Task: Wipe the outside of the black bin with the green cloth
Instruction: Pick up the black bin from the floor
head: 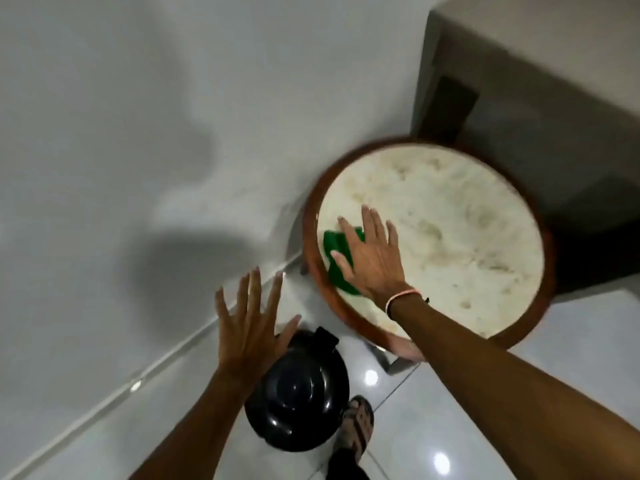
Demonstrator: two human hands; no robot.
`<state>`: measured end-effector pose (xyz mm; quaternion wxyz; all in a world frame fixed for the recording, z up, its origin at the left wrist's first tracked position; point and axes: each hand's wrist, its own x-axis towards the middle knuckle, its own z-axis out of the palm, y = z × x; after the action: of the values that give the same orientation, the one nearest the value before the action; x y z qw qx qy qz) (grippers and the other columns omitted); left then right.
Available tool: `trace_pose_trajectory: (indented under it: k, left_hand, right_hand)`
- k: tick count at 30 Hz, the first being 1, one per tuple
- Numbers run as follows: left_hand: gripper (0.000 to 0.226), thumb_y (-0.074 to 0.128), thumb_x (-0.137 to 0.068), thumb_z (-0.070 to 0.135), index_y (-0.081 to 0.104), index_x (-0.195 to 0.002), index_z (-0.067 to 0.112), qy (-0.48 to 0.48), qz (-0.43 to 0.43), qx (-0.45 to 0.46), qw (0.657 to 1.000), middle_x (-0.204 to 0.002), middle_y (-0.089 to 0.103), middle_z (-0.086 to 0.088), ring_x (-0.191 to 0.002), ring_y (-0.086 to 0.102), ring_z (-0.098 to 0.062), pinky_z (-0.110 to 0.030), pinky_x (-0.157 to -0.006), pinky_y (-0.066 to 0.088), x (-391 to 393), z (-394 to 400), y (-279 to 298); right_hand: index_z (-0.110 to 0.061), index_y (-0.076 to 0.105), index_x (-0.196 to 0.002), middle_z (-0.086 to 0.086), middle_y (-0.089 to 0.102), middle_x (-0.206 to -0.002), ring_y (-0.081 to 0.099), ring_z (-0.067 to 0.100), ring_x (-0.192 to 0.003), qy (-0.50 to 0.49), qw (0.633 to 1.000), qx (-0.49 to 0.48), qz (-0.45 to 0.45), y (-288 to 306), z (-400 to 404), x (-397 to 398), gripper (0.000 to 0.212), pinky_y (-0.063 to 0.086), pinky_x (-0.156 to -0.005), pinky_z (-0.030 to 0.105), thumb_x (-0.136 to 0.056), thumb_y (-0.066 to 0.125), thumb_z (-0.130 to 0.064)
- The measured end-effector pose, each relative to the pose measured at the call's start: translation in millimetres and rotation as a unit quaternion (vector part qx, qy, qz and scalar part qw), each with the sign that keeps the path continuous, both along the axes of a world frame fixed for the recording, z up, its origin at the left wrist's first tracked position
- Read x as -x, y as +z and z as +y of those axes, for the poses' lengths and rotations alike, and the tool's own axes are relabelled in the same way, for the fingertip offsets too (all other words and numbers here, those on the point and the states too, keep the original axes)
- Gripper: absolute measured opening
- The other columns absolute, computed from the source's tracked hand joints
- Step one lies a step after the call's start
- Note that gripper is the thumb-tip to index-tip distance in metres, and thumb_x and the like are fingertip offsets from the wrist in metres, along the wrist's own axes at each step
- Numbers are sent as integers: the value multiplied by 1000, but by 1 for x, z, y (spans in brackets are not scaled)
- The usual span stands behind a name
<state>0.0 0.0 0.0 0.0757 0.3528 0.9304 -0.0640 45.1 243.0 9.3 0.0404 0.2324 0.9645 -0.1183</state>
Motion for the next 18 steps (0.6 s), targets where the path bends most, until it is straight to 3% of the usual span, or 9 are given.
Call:
trace_pose_trajectory:
  k: [5,9,14,18]
  left_hand:
    - [84,24,-101,74,30,-167,23,-30,-73,91,993,-167,40,-24,-154,45,-40,-71,-123,32,-16,3,-131]
    - [85,12,-98,75,13,-169,28,-68,-140,132,979,-169,35,-22,-159,34,-37,-66,-127,22,-11,32,-202]
    - [73,35,-103,71,35,-161,28,-159,-248,158,942,-170,34,-17,-159,31,-36,-61,-130,22,-9,74,-289]
    - [61,52,-104,57,50,-150,18,-159,-333,141,919,-153,52,-17,-144,47,-38,-54,-117,45,-1,85,-318]
  right_hand:
    - [-34,28,-160,22,8,-173,5,45,-161,-98,994,51,-11,-118,6,20,67,7,-126,69,-100,39,-62]
    - [-36,42,-153,19,29,-168,23,40,-159,-135,986,-3,101,-154,-2,19,61,15,-126,62,-97,42,-60]
    - [-28,62,-139,14,53,-152,47,35,-145,-163,967,10,194,-174,-3,18,52,33,-118,53,-90,54,-42]
    - [-21,69,-131,16,62,-140,58,36,-132,-174,952,19,251,-177,-5,17,44,43,-111,47,-90,60,-33]
